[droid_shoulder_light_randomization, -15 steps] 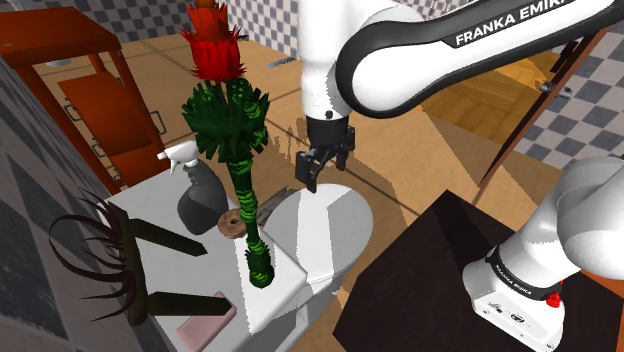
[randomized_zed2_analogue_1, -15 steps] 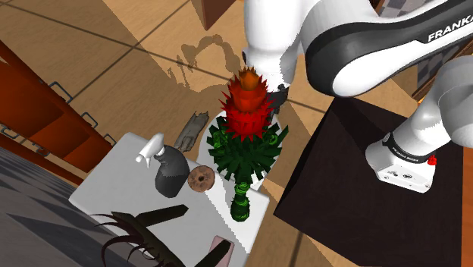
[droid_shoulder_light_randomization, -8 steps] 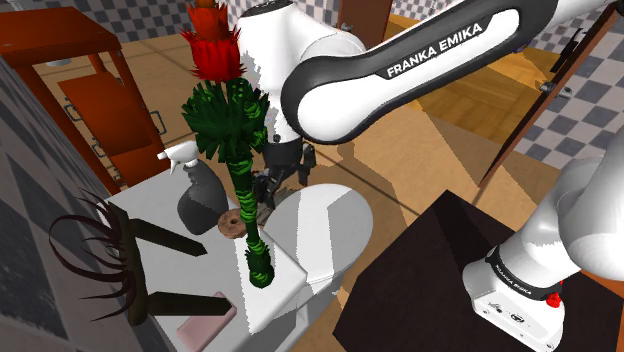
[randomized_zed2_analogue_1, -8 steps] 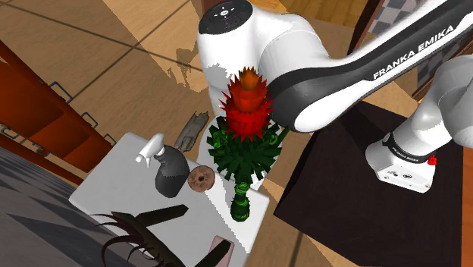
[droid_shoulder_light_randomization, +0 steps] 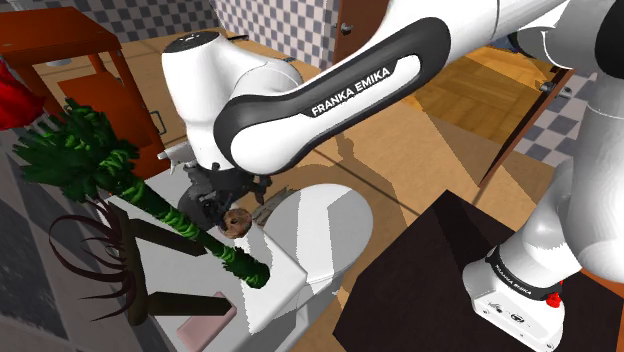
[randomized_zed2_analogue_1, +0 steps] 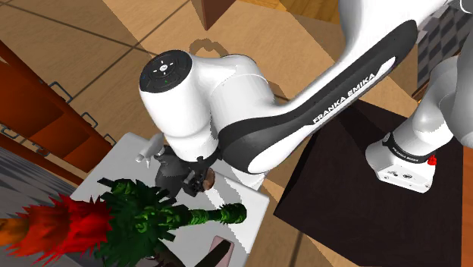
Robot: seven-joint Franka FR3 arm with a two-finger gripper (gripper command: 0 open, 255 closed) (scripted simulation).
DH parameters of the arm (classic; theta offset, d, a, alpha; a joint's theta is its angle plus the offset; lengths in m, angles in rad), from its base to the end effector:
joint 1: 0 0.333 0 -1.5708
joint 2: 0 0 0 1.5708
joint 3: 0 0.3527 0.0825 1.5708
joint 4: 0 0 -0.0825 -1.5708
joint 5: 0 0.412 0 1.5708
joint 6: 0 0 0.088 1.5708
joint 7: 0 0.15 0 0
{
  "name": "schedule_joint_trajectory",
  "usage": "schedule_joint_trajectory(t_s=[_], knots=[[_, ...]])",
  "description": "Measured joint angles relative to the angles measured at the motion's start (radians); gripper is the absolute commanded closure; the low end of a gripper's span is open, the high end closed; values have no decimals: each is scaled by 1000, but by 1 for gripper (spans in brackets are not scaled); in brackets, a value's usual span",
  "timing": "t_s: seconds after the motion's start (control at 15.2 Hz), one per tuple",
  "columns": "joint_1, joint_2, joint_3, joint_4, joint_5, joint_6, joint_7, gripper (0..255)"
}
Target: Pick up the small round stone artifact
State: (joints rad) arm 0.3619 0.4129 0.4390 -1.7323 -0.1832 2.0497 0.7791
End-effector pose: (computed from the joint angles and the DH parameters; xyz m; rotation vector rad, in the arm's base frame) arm 0.5026 0.4617 0.3332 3.1098 0.1291 -0.0701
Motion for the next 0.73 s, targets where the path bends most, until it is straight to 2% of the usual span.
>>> schedule_joint_trajectory(t_s=[0.53,0.59,0.73], knots=[[24,76,-16,8,-36,65,28,0],[24,79,-17,6,-38,70,28,255],[25,79,-17,4,-39,74,29,255]])
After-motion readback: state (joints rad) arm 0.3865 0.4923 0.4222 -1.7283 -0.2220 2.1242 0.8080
